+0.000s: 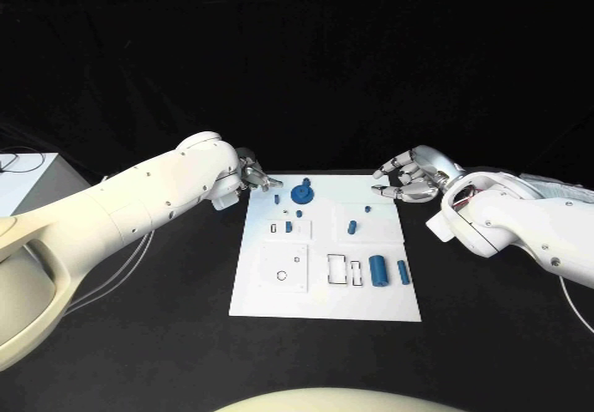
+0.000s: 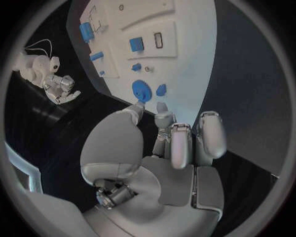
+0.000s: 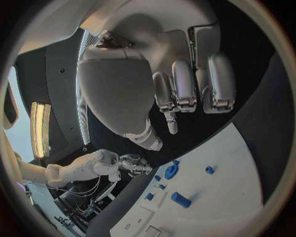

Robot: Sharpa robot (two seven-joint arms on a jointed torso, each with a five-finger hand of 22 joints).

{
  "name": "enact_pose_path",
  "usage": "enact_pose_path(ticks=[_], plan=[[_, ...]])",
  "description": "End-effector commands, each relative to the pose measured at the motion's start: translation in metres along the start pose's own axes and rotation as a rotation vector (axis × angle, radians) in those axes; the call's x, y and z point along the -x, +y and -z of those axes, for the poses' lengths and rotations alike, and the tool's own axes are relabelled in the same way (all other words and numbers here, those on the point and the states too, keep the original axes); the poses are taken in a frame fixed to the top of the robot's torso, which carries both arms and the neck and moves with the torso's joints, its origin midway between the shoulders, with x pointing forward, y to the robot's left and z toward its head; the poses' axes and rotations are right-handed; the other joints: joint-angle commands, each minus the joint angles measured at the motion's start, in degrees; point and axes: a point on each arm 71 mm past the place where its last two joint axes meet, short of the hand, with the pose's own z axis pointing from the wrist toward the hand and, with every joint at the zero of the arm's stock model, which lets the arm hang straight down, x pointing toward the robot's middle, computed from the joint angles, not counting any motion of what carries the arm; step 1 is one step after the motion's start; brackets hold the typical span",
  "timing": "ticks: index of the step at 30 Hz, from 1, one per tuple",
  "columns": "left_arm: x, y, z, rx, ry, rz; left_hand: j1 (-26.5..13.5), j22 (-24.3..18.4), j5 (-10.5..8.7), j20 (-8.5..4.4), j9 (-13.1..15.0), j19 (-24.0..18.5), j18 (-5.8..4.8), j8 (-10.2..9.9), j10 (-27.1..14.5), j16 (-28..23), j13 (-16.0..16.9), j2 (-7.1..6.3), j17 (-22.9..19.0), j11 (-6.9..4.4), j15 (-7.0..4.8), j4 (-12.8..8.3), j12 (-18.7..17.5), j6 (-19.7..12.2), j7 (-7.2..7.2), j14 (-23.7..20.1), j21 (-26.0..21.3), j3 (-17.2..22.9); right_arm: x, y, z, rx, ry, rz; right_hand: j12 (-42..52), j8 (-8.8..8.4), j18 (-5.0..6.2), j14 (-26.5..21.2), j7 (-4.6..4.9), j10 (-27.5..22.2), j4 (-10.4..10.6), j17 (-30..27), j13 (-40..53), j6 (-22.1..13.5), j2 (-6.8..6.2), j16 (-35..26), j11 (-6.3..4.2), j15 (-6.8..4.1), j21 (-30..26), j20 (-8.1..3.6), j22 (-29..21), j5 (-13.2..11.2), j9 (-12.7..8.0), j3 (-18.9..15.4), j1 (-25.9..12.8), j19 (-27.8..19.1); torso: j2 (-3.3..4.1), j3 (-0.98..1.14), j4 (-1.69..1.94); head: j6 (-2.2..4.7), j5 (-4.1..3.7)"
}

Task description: Assemble the parts on the task board

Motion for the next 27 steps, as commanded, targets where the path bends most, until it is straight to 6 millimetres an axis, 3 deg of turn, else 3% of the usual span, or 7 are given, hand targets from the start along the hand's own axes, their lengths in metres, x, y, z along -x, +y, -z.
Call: enact_pose_path(ticks=[1, 5, 11, 16, 27], plan=[[0.0, -0.005, -0.002, -0.013, -0.005, -0.001, 0.8, -0.1, 0.23, 0.3, -0.5, -0.1, 0.61, -0.8, -0.3, 0.0, -0.4, 0.0, 9.8, 0.12, 0.41, 0.0, 0.2, -0.4, 0.21, 4.2, -0.2, 0.1, -0.001, 0.002, 0.0, 0.017, 0.001, 0.001, -0.3, 0.29, 0.18, 5.5, 0.03, 1.9, 0.4, 12.5, 11.3, -0.5, 0.09, -0.2, 0.2, 0.25, -0.1, 0.26, 12.2, 0.4, 0.0, 0.1, -0.6, 4.1, 0.3, -0.02, -0.02, 0.04, -0.1], [-0.003, -0.006, -0.006, -0.005, 0.004, 0.003, 1.4, -0.2, 0.2, 0.53, -1.9, -0.1, 0.61, -2.4, -0.5, 0.0, -0.5, -0.05, 9.8, 0.58, 0.79, 0.0, 0.3, -1.2, 0.76, 4.2, -0.3, 0.3, -0.001, 0.003, -0.001, 0.019, -0.001, 0.0, -0.2, 0.3, 0.18, 5.5, 0.03, 1.9, 0.4, 12.6, 11.3, -0.5, 0.12, -0.2, 0.19, 0.25, -0.1, 0.26, 12.2, 0.4, 0.0, 0.1, -0.6, 4.1, 0.53, -0.05, -0.06, 0.19, -0.22], [-0.005, -0.007, -0.01, 0.002, 0.011, 0.016, 1.4, -0.1, 0.18, 0.57, -2.1, -0.1, 0.6, -2.5, -0.5, 0.0, -0.5, -0.08, 9.8, 0.63, 0.83, 0.1, 0.3, -1.2, 0.82, 4.2, -0.2, 0.3, -0.001, 0.003, -0.001, 0.02, -0.004, 0.0, -0.4, 0.31, 0.2, 5.4, 0.03, 1.8, 0.4, 12.5, 11.2, -0.5, 0.14, -0.2, 0.19, 0.25, -0.2, 0.26, 12.1, 0.5, 0.0, 0.1, -0.6, 4.1, 0.86, -0.01, -0.19, 0.38, -0.07], [-0.007, -0.01, -0.011, -0.005, 0.019, 0.017, 1.4, -0.1, 0.18, 0.6, -2.3, -0.1, 0.59, -2.7, -0.5, 0.0, -0.5, -0.07, 9.8, 0.7, 0.89, 0.1, 0.3, -1.3, 0.89, 4.2, -0.2, 0.3, -0.002, 0.003, -0.002, 0.021, -0.005, 0.0, -0.4, 0.3, 0.2, 5.4, 0.04, 1.8, 0.4, 12.5, 11.2, -0.5, 0.14, -0.2, 0.19, 0.25, -0.2, 0.26, 12.1, 0.6, 0.0, 0.1, -0.6, 4.1, 0.87, -0.05, -0.09, 0.76, -0.16], [-0.01, -0.012, -0.013, -0.004, 0.035, 0.004, 2.4, -0.2, 0.32, 0.96, -3.8, -0.2, 0.64, -4.2, -0.9, -0.1, -0.9, 0.37, 9.6, 1.07, 1.26, 0.0, 0.3, -1.3, 1.3, 4.1, -0.4, 1.1, -0.003, 0.005, -0.004, 0.022, -0.01, -0.001, -0.4, 0.31, 0.22, 5.4, 0.04, 1.8, 0.4, 12.5, 11.2, -0.6, 0.19, -0.2, 0.19, 0.25, -0.2, 0.26, 12.1, 0.8, 0.0, 0.2, -0.6, 4.1, 0.72, -0.08, -0.02, 0.45, 0.17]])
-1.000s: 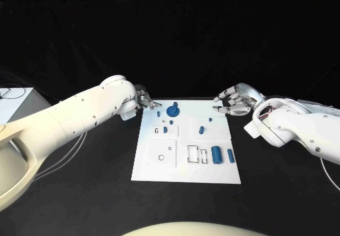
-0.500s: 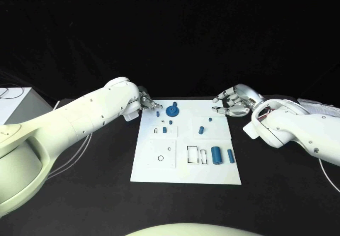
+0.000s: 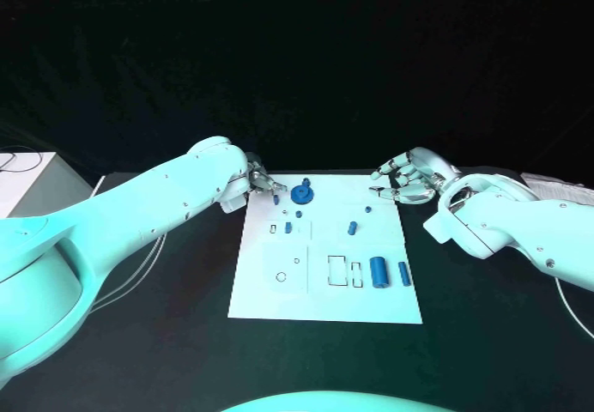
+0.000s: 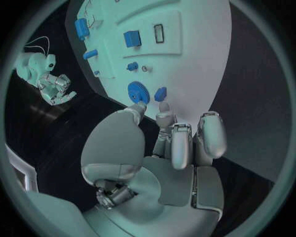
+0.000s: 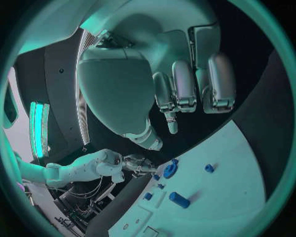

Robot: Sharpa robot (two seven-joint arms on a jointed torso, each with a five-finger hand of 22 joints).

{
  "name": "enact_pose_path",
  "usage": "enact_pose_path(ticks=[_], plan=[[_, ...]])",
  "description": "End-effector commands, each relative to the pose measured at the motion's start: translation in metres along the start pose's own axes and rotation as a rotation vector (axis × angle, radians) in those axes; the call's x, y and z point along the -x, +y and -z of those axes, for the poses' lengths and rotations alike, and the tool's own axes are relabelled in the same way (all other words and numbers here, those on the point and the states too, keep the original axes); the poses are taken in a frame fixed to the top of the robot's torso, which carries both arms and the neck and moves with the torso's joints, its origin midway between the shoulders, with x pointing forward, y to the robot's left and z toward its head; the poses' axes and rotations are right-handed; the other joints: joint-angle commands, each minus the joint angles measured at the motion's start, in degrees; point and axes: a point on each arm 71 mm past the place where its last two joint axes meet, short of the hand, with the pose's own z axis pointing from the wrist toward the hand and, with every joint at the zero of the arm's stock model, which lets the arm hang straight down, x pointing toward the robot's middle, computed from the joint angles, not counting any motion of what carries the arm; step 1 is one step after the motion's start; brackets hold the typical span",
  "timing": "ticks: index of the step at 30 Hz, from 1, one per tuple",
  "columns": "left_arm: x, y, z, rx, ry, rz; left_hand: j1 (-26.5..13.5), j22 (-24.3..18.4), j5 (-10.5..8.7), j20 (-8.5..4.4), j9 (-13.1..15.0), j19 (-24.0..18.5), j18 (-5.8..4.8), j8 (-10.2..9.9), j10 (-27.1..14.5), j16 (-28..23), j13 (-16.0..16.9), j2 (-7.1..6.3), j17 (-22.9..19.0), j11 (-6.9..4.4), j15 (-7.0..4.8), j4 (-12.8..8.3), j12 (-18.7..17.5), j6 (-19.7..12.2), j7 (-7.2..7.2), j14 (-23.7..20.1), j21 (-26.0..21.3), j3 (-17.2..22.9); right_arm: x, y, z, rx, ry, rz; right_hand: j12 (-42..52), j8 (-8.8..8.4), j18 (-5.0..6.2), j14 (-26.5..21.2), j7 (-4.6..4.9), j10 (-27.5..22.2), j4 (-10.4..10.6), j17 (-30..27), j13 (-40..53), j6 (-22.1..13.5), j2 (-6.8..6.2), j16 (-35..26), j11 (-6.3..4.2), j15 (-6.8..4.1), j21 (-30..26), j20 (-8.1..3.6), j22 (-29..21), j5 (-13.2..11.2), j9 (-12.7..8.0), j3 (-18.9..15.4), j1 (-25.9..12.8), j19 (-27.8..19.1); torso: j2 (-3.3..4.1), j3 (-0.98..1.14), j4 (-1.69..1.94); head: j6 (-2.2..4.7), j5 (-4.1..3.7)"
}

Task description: Assemble the parts on the task board

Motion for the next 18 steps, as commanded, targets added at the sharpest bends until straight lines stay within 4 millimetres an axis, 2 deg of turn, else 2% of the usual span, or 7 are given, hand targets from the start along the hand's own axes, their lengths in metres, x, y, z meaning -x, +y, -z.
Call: enact_pose_path(ticks=[1, 10, 14, 18], plan=[[-0.0024, -0.0029, -0.0003, -0.017, 0.025, -0.008, 0.6, 0.0, 0.32, 0.33, -0.1, -0.1, 0.64, -0.4, 0.0, -0.1, 0.0, 0.08, 9.6, 0.25, 0.34, 0.0, 0.3, -0.2, 0.18, 4.0, -0.4, 0.3, -0.0003, 0.0018, -0.0004, 0.016, -0.006, 0.001, -0.2, 0.31, 0.22, 5.4, -0.13, 1.8, 0.3, 12.5, 11.2, -0.4, 0.19, -0.2, 0.19, 0.25, -0.2, 0.26, 12.1, 0.2, 0.0, 0.1, -0.6, 4.0, -0.06, 0.03, 0.05, -0.08, 0.15], [-0.0047, -0.0015, -0.0016, -0.005, 0.037, -0.017, 1.3, 0.1, 0.34, 0.43, -0.6, 0.0, 0.62, -0.7, -0.1, 0.0, 0.0, 0.12, 9.8, 0.3, 0.4, -0.1, 0.4, 0.0, 0.24, 4.1, -0.3, 0.9, -0.0004, 0.0021, -0.001, 0.017, -0.011, 0.0, -0.8, 0.32, 0.35, 5.3, -0.12, 1.3, 0.3, 12.0, 10.7, -0.5, 0.3, -0.3, 0.19, 0.24, -0.7, 0.25, 11.7, 0.3, 0.0, 0.2, -0.5, 3.8, 0.1, -0.01, -0.15, -0.15, 0.29], [-0.0046, 0.0003, -0.0021, 0.002, 0.039, -0.02, 1.3, 0.1, 0.34, 0.43, -0.6, 0.0, 0.62, -0.7, -0.1, 0.0, 0.0, 0.12, 9.8, 0.3, 0.4, -0.1, 0.4, 0.0, 0.24, 4.1, -0.3, 0.9, -0.0004, 0.002, -0.0011, 0.016, -0.011, 0.0, -1.1, 0.32, 0.42, 5.2, -0.12, 1.0, 0.3, 11.6, 10.5, -0.5, 0.32, -0.5, 0.18, 0.24, -1.0, 0.25, 11.5, 0.3, 0.0, 0.2, -0.5, 3.7, 0.05, 0.1, -0.09, -0.21, 0.19], [-0.005, 0.0012, -0.0025, 0.005, 0.042, -0.024, 1.7, 0.2, 0.37, 0.48, -0.8, 0.0, 0.62, -0.8, 0.0, 0.1, 0.1, 0.18, 9.8, 0.3, 0.41, -0.1, 0.5, 0.2, 0.22, 4.1, -0.3, 1.3, -0.0003, 0.0019, -0.0011, 0.015, -0.011, 0.0, -1.1, 0.32, 0.44, 5.2, -0.12, 1.0, 0.3, 11.6, 10.5, -0.5, 0.33, -0.5, 0.18, 0.24, -1.1, 0.25, 11.5, 0.3, 0.0, 0.2, -0.5, 3.6, 0.07, 0.04, -0.04, -0.23, 0.23]])
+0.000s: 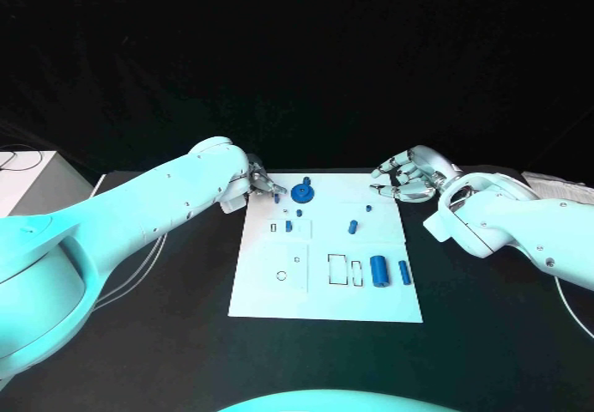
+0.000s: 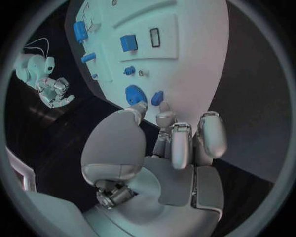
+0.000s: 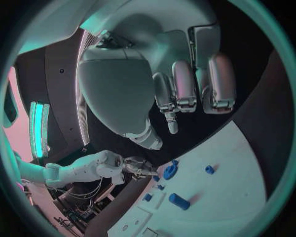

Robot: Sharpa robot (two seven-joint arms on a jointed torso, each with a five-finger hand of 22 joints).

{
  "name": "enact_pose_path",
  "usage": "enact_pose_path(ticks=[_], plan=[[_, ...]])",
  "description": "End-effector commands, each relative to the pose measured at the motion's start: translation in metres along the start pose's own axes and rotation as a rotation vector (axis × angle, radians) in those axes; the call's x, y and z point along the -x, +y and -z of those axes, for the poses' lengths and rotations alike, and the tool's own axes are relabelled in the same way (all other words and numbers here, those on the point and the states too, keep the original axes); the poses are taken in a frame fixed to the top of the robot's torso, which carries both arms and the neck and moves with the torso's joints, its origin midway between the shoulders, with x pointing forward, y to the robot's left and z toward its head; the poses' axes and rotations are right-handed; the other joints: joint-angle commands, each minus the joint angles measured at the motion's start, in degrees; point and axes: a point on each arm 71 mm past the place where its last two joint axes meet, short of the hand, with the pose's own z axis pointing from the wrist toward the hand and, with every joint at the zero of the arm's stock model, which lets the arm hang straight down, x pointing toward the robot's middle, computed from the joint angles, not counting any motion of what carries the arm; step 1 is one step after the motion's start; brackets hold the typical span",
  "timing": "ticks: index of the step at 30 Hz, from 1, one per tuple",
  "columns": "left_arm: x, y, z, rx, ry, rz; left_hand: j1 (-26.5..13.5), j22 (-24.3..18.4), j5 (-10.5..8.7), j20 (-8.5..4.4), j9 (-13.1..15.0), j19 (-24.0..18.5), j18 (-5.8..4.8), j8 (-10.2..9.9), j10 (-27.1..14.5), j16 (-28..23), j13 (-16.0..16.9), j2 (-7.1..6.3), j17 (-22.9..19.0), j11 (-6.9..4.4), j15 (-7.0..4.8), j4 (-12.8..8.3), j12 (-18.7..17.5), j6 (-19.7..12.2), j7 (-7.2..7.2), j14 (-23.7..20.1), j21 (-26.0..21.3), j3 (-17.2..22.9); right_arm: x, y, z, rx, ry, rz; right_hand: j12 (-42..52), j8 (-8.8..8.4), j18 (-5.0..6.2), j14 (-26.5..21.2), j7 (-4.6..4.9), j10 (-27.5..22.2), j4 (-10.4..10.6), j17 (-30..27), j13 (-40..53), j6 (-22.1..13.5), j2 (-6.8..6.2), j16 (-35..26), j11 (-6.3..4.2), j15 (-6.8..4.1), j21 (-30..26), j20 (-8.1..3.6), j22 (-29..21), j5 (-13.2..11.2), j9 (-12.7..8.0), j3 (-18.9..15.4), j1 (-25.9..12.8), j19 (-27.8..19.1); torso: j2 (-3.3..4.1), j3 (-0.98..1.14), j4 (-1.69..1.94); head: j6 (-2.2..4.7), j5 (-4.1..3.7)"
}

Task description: Assemble the parts on the task board

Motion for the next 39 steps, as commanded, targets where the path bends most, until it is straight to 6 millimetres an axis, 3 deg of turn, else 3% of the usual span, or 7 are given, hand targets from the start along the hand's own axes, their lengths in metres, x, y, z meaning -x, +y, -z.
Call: enact_pose_path(ticks=[1, 8, 17, 29, 33, 35, 39], plan=[[-0.0019, -0.002, 0.0, -0.008, 0.022, -0.01, 0.7, 0.1, 0.37, 0.5, -0.2, 0.1, 0.62, -0.4, -0.1, 0.1, 0.1, 0.07, 9.8, 0.3, 0.42, 0.0, 0.3, 0.2, 0.22, 4.1, -0.3, 0.6, -0.0001, 0.0012, -0.0001, 0.012, -0.002, 0.001, -0.3, 0.33, 0.46, 5.2, 0.09, 0.9, 0.1, 11.5, 10.3, -0.3, 0.11, -0.2, 0.18, 0.24, -0.3, 0.25, 11.4, 0.3, 0.0, 0.2, -0.2, 3.6, 0.0, 0.01, 0.06, 0.05, -0.06], [-0.0029, -0.0013, -0.0005, -0.005, 0.029, -0.012, 1.6, 0.1, 0.37, 0.54, -0.6, 0.1, 0.62, -0.6, -0.2, 0.1, 0.0, 0.04, 9.8, 0.29, 0.42, 0.0, 0.3, 0.4, 0.21, 4.1, -0.3, 1.6, -0.0002, 0.0012, -0.0002, 0.011, -0.002, 0.001, -0.5, 0.33, 0.47, 5.2, 0.09, 0.8, 0.1, 11.4, 10.2, -0.3, 0.12, -0.2, 0.18, 0.23, -0.3, 0.25, 11.4, 0.3, 0.0, 0.2, -0.2, 3.6, 0.0, 0.05, -0.09, 0.01, 0.06], [-0.0044, -0.001, 0.0001, -0.005, 0.049, 0.0, 2.8, 0.1, 0.42, 0.57, -1.2, 0.0, 0.64, -1.0, -0.3, 0.1, 0.0, -0.32, 9.8, 0.24, 0.39, 0.0, 0.4, 0.6, 0.16, 4.1, -0.3, 3.8, -0.0002, 0.001, -0.0001, 0.009, -0.002, 0.001, -0.5, 0.35, 0.46, 5.2, 0.1, 0.8, 0.1, 11.5, 10.2, -0.4, 0.17, -0.2, 0.17, 0.22, -0.3, 0.24, 11.4, 0.3, 0.0, 0.4, 0.0, 3.6, 0.03, 0.03, 0.08, -0.19, -0.09], [-0.0054, -0.0005, 0.0011, -0.011, 0.067, 0.022, 4.5, 0.2, 0.41, 0.44, -1.7, 0.0, 0.65, -0.7, -0.5, 0.2, -0.2, -1.6, 9.9, 0.0, 0.18, -0.3, 0.7, 1.0, -0.07, 4.1, -0.4, 10.6, -0.0001, 0.0006, 0.0, 0.006, 0.0, -0.002, -0.5, 0.35, 0.46, 5.2, 0.1, 0.8, 0.1, 11.5, 10.2, -0.4, 0.17, -0.2, 0.17, 0.22, -0.3, 0.24, 11.4, 0.3, 0.0, 0.4, 0.0, 3.6, 0.05, 0.03, -0.04, -0.32, 0.36], [-0.0061, -0.0011, 0.0015, -0.014, 0.074, 0.03, 6.2, 0.5, 0.26, 0.19, -1.4, 0.1, 0.61, 0.1, -0.3, 0.3, -0.4, -2.95, 10.0, -0.3, -0.14, -2.1, 0.8, 1.0, -0.39, 4.2, -0.3, 19.1, 0.0, 0.0005, 0.0, 0.006, 0.0, -0.002, -0.5, 0.35, 0.46, 5.2, 0.1, 0.8, 0.1, 11.5, 10.2, -0.4, 0.17, -0.2, 0.17, 0.22, -0.3, 0.24, 11.4, 0.3, 0.0, 0.4, 0.0, 3.6, 0.04, 0.01, -0.02, -0.38, 0.36], [-0.0063, -0.0016, 0.0018, -0.017, 0.075, 0.037, 7.3, 0.7, 0.52, 0.02, -0.9, 0.2, 0.59, 0.7, -0.2, 0.3, -0.5, -3.47, 10.1, -0.41, -0.34, -5.3, 0.6, 0.4, -0.42, 4.2, -0.3, 24.7, -0.0001, 0.0006, 0.0, 0.006, 0.0, -0.003, -0.5, 0.35, 0.46, 5.2, 0.1, 0.8, 0.1, 11.5, 10.2, -0.4, 0.17, -0.2, 0.17, 0.22, -0.3, 0.24, 11.4, 0.3, 0.0, 0.4, 0.0, 3.6, 0.04, 0.03, 0.0, -0.39, 0.35], [-0.0062, -0.002, 0.0026, -0.021, 0.073, 0.047, 6.1, 1.4, 0.67, 0.05, 0.5, 0.6, 0.46, 2.2, 0.4, 0.5, -0.5, -3.3, 10.4, -0.16, -0.02, -9.4, 0.7, -0.6, -0.03, 4.3, 0.1, 30.8, -0.0002, 0.0008, 0.0001, 0.008, 0.001, -0.003, -0.5, 0.35, 0.46, 5.2, 0.1, 0.8, 0.1, 11.5, 10.2, -0.4, 0.17, -0.2, 0.17, 0.22, -0.3, 0.24, 11.4, 0.3, 0.0, 0.4, 0.0, 3.6, 0.05, 0.02, 0.03, -0.44, 0.29]])
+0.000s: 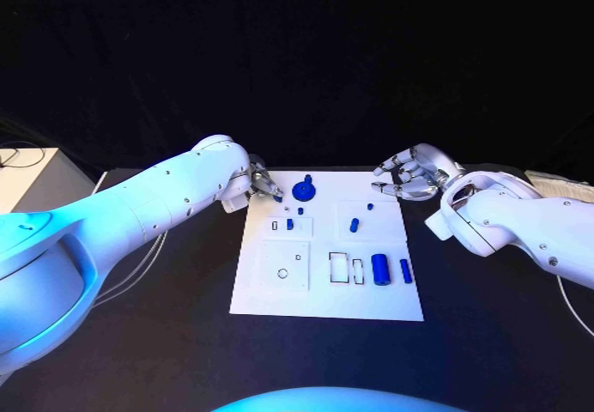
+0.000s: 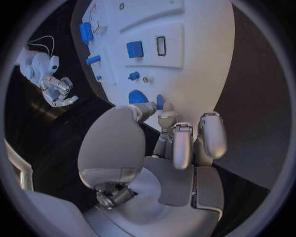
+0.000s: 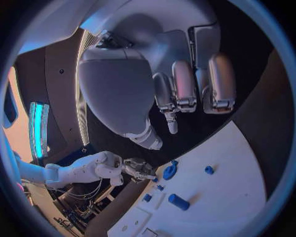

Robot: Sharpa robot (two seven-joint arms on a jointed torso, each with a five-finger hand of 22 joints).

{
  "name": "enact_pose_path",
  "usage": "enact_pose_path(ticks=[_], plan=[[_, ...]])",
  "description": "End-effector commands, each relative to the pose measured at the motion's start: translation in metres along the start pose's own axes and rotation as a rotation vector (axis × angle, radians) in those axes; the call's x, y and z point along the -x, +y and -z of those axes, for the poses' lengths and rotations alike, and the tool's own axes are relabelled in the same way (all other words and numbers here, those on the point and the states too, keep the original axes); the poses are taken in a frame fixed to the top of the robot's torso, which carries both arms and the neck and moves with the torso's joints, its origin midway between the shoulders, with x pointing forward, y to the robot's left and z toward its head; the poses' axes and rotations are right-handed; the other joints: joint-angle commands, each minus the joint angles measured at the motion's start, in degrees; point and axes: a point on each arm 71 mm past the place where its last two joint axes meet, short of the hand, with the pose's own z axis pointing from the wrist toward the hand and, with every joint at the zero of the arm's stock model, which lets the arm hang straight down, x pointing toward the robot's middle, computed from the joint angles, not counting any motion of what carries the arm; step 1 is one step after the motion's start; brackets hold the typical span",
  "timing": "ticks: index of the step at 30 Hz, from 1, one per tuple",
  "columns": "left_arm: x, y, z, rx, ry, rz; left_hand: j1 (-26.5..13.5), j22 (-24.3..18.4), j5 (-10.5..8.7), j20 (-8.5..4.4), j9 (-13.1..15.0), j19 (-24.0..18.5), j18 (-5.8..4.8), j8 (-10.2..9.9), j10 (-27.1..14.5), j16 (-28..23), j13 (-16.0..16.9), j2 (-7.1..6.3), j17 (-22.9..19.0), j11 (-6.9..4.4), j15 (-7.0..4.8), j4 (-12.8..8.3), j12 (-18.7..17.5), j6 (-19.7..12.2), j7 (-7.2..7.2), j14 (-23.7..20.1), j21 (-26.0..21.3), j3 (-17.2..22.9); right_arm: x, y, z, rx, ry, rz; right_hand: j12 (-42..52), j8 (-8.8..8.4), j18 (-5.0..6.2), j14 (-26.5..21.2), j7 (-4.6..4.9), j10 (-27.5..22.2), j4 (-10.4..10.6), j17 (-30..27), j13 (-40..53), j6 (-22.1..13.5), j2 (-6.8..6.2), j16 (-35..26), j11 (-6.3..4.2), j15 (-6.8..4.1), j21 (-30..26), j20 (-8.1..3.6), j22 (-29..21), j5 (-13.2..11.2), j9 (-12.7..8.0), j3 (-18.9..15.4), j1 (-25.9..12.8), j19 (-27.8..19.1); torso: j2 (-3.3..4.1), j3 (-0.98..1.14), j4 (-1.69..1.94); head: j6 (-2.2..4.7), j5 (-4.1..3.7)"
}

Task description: Assemble the parts on the task board

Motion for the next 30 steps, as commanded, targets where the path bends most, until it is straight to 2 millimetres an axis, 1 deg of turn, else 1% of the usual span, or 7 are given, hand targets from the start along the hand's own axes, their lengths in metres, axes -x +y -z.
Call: enact_pose_path(ticks=[1, 8, 18, 22, 27, 29, 30], plan=[[-0.001, -0.002, 0.001, -0.012, 0.019, 0.023, -0.1, 0.3, 0.3, -0.12, 0.8, 0.4, 0.44, 0.8, 0.6, 0.2, 0.1, 0.58, 10.4, 0.1, 0.02, -7.1, 0.3, -0.5, 0.11, 4.3, 0.1, 7.8, -0.001, 0.001, 0.0, 0.011, 0.004, -0.001, -0.2, 0.35, 0.46, 5.2, 0.12, 0.8, 0.1, 11.5, 10.3, -0.4, 0.18, -0.2, 0.17, 0.22, -0.3, 0.24, 11.4, 0.3, 0.0, 0.4, 0.0, 3.6, 0.0, 0.0, 0.05, -0.02, -0.08], [-0.001, -0.003, 0.005, -0.028, 0.014, 0.045, -1.8, 1.2, 1.22, -0.08, 1.7, 1.0, 0.28, 2.0, 1.0, 0.7, 0.0, 0.4, 11.2, 0.17, 0.08, -9.8, 0.4, -0.5, 0.26, 4.6, 0.6, 11.0, 0.001, 0.0, 0.0, 0.011, -0.001, -0.002, -0.2, 0.39, 0.49, 5.2, 0.14, 0.8, 0.0, 11.5, 10.2, -0.5, 0.21, -0.2, 0.18, 0.22, -0.4, 0.23, 11.3, 0.3, 0.0, 0.6, 0.1, 3.5, -0.08, 0.0, 0.01, 0.03, 0.07], [-0.001, -0.003, 0.015, -0.059, 0.019, 0.059, -3.0, 1.9, 2.85, -0.16, 2.0, 1.5, 0.14, 2.5, 1.7, 1.1, 0.4, -0.01, 11.8, 0.06, -0.02, -11.0, 0.7, -0.1, 0.16, 4.9, 1.0, 12.2, 0.002, -0.001, 0.001, 0.008, -0.004, -0.002, -0.2, 0.41, 0.5, 5.2, 0.14, 0.8, 0.1, 11.4, 10.2, -0.5, 0.2, -0.2, 0.18, 0.22, -0.5, 0.23, 11.3, 0.3, 0.0, 0.6, 0.0, 3.5, -0.31, 0.05, 0.28, 0.12, 0.29], [0.0, -0.002, 0.022, -0.074, 0.02, 0.047, -3.7, 2.3, 4.26, -0.25, 2.1, 1.8, 0.06, 2.7, 2.0, 1.2, 0.4, -0.24, 12.1, -0.05, -0.11, -11.6, 0.7, 0.2, 0.08, 5.0, 1.3, 12.7, 0.003, -0.002, 0.001, 0.006, -0.008, -0.002, -0.2, 0.41, 0.5, 5.2, 0.14, 0.8, 0.1, 11.4, 10.2, -0.5, 0.2, -0.2, 0.18, 0.22, -0.5, 0.23, 11.3, 0.3, 0.0, 0.6, 0.0, 3.5, -0.52, 0.09, 0.59, 0.03, 0.24], [-0.001, -0.002, 0.031, -0.097, 0.014, 0.026, -4.0, 2.5, 4.94, -0.3, 2.2, 1.9, 0.01, 2.8, 2.2, 1.3, 0.6, -0.39, 12.3, -0.1, -0.17, -12.0, 0.8, 0.4, 0.03, 5.0, 1.4, 12.9, 0.005, -0.004, 0.001, 0.006, -0.02, -0.004, -0.3, 0.43, 0.54, 5.1, 0.15, 0.7, 0.1, 11.3, 10.1, -0.5, 0.18, -0.3, 0.18, 0.22, -0.6, 0.23, 11.2, 0.3, 0.0, 0.7, 0.0, 3.4, -0.72, 0.0, 0.9, -0.22, 0.13], [-0.002, -0.002, 0.034, -0.104, 0.006, 0.014, -4.1, 2.7, 5.28, -0.33, 2.2, 2.0, -0.01, 2.8, 2.4, 1.4, 0.7, -0.45, 12.4, -0.13, -0.2, -12.1, 0.9, 0.5, 0.0, 5.1, 1.4, 13.0, 0.007, -0.005, 0.001, 0.008, -0.032, -0.006, -0.9, 0.44, 0.9, 4.9, 0.14, 0.2, 0.1, 10.5, 9.7, -0.5, 0.11, -0.6, 0.18, 0.22, -2.0, 0.23, 10.1, 0.3, 0.0, 0.7, 0.0, 2.8, -0.8, 0.0, 0.98, -0.31, 0.16], [-0.002, -0.002, 0.035, -0.106, 0.002, 0.009, -4.1, 2.8, 5.45, -0.34, 2.2, 2.1, -0.03, 2.8, 2.4, 1.4, 0.7, -0.49, 12.4, -0.15, -0.22, -12.2, 1.0, 0.5, -0.02, 5.1, 1.5, 13.0, 0.008, -0.005, 0.001, 0.01, -0.037, -0.008, -3.5, 0.55, 1.69, 4.1, 0.09, -1.8, 0.1, 7.8, 7.6, -0.7, -0.12, -1.7, 0.13, 0.08, -5.3, 0.2, 7.7, 0.4, 0.0, 1.1, 0.0, 1.2, -0.82, 0.0, 0.98, -0.33, 0.17]])
